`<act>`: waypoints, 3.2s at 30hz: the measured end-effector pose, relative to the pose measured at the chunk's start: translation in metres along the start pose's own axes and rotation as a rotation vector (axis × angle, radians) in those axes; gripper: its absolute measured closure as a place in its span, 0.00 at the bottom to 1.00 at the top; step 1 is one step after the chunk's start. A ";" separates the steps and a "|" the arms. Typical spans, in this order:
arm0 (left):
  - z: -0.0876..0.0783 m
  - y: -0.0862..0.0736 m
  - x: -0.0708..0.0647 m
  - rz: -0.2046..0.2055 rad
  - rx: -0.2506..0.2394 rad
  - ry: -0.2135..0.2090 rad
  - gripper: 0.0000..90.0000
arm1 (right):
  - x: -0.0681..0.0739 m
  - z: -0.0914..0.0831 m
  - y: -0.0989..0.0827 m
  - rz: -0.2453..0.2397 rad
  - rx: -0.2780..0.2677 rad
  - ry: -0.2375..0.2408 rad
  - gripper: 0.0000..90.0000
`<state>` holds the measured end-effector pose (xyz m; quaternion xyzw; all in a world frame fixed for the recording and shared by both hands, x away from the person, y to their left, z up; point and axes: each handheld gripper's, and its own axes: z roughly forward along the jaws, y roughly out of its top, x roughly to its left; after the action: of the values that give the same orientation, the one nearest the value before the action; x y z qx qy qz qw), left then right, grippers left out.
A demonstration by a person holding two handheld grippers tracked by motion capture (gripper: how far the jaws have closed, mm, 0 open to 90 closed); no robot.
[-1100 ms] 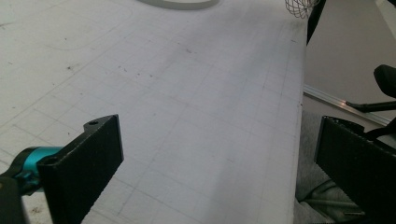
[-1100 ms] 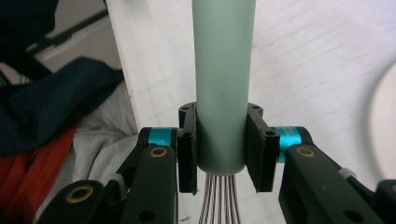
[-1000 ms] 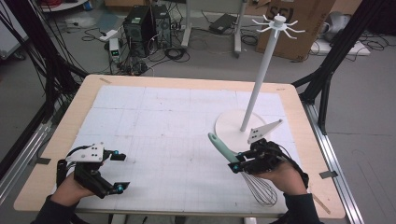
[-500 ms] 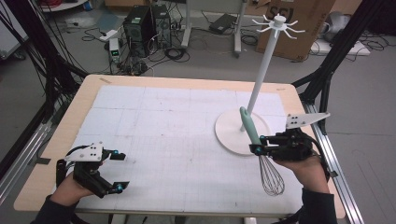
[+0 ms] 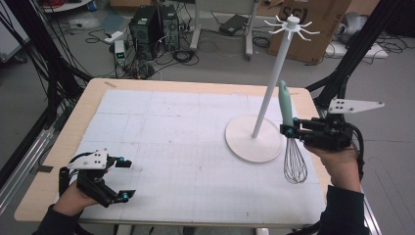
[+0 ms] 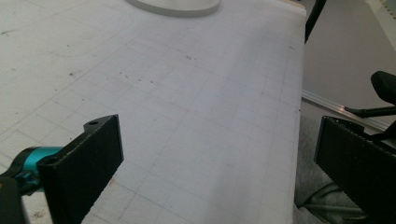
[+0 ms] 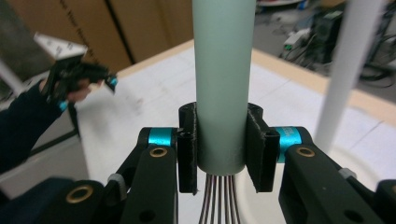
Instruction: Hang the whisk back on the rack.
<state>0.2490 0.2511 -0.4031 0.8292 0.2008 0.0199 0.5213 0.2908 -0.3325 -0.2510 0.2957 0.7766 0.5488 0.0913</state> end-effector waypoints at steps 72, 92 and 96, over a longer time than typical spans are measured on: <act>-0.001 0.001 -0.003 0.007 -0.012 -0.024 0.02 | -0.042 0.005 0.064 0.088 -0.095 -0.132 0.69; -0.003 0.001 -0.002 0.005 -0.021 -0.024 0.02 | -0.012 0.003 0.050 0.008 -0.085 -0.052 0.44; -0.003 0.001 -0.002 0.004 -0.024 -0.020 0.02 | -0.002 0.009 0.046 -0.011 -0.105 -0.014 0.33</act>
<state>0.2468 0.2529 -0.4001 0.8234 0.1935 0.0152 0.5332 0.3128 -0.3163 -0.2126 0.2901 0.7475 0.5863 0.1151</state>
